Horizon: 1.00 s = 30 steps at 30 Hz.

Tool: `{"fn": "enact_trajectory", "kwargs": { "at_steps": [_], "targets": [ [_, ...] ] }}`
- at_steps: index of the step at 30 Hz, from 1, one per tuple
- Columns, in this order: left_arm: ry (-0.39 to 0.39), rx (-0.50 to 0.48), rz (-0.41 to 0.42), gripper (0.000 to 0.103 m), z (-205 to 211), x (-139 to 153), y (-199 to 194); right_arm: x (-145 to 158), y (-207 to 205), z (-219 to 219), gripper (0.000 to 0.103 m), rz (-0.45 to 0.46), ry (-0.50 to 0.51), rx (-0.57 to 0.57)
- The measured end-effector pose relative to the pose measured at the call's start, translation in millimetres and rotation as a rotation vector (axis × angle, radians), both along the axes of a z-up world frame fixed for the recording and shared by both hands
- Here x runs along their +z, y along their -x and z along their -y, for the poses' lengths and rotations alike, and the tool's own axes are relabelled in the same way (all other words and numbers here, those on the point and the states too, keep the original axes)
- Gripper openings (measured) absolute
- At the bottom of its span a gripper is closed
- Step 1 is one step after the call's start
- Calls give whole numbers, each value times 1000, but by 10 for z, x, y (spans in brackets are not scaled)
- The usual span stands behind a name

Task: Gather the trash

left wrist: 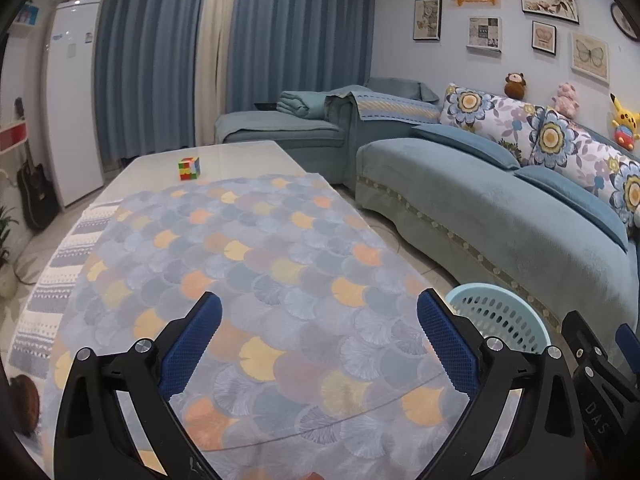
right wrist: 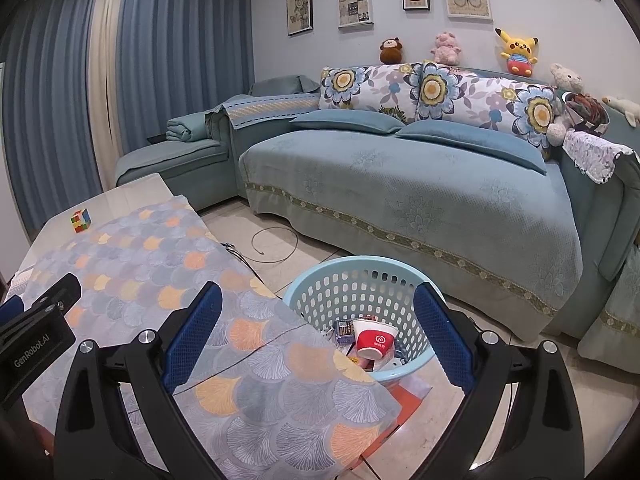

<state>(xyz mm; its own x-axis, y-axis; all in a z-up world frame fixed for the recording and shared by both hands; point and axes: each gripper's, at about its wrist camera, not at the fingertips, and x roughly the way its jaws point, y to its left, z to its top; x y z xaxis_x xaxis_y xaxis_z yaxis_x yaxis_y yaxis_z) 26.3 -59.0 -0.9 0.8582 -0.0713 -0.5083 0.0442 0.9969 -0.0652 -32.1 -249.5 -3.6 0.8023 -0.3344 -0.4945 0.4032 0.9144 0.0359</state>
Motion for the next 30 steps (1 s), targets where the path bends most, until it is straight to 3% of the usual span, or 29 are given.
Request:
{"fn": "enact_trajectory", "kwargs": {
  "at_steps": [30],
  "targets": [
    [8, -9, -5, 95, -14, -42, -9, -67, -58, 60, 92, -28, -19, 18]
  ]
}}
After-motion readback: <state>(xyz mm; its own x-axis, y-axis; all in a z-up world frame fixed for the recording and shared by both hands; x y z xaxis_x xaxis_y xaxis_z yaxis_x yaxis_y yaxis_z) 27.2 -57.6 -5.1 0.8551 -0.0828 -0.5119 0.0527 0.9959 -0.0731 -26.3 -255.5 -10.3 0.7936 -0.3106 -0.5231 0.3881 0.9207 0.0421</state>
